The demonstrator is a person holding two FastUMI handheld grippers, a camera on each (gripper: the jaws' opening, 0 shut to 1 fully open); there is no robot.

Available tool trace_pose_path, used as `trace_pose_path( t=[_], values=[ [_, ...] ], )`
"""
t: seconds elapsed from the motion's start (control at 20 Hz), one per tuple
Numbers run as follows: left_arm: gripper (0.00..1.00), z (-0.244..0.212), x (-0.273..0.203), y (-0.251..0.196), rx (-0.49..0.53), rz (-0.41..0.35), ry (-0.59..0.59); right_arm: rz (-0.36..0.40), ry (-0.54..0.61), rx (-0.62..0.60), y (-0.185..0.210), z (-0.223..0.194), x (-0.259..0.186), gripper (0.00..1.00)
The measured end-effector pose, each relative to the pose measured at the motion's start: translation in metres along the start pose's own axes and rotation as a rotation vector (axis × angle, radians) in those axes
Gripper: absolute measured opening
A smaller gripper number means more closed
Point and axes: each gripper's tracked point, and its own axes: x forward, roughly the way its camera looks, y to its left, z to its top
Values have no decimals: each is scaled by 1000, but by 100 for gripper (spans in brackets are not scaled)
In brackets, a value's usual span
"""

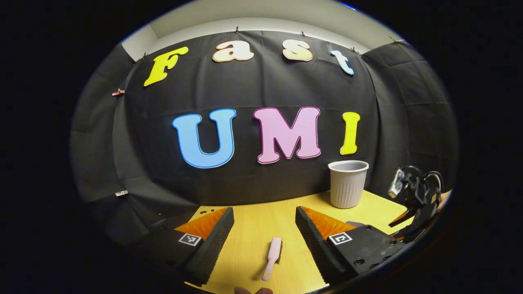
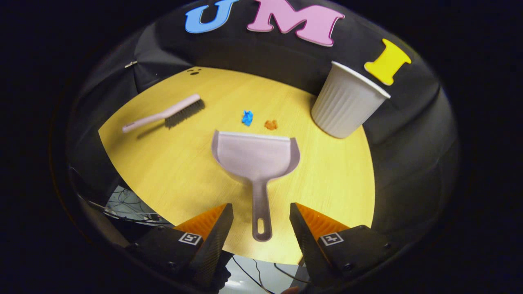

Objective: Pick up the small broom and dustpan from the desktop, sweep the trash into the dustpan with the broom, and then empty the trash into the garbage bin.

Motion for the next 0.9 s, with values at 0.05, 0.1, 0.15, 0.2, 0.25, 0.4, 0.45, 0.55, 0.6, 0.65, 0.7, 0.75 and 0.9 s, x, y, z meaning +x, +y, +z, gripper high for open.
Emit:
trace_pose_path(
  t=[0.05,0.1,0.15,0.2,0.25,0.4,0.45,0.55,0.6,0.65,0.7,0.75,0.9],
  values=[
    [97,-3,1,-1,0,4,7,12,30,13,0,-6,9,89],
    [97,-4,1,-1,1,9,15,22,61,24,0,-12,19,87],
    [97,-7,2,-1,1,15,21,34,86,36,1,-15,28,87],
    [97,-7,3,-1,-1,21,26,46,112,47,1,-17,37,85],
    [97,-9,5,-2,-3,24,31,57,124,55,1,-15,45,84],
    [97,-14,14,-4,-1,40,49,81,159,78,4,-10,69,74],
    [97,-17,16,-5,-2,46,54,89,168,87,6,-7,75,72],
    [97,-19,21,-8,-10,54,64,103,194,97,9,-4,84,71],
    [97,-19,23,-9,-13,58,69,108,204,101,10,-2,87,71],
    [97,-22,26,-11,-16,61,75,107,208,101,10,-1,89,71],
    [97,-23,28,-12,-19,62,79,111,216,105,10,0,93,65],
    [100,-25,30,-13,-20,65,84,113,229,107,11,0,95,51],
    [97,-32,38,-15,-14,73,102,90,260,83,8,-8,98,41]
  ],
)
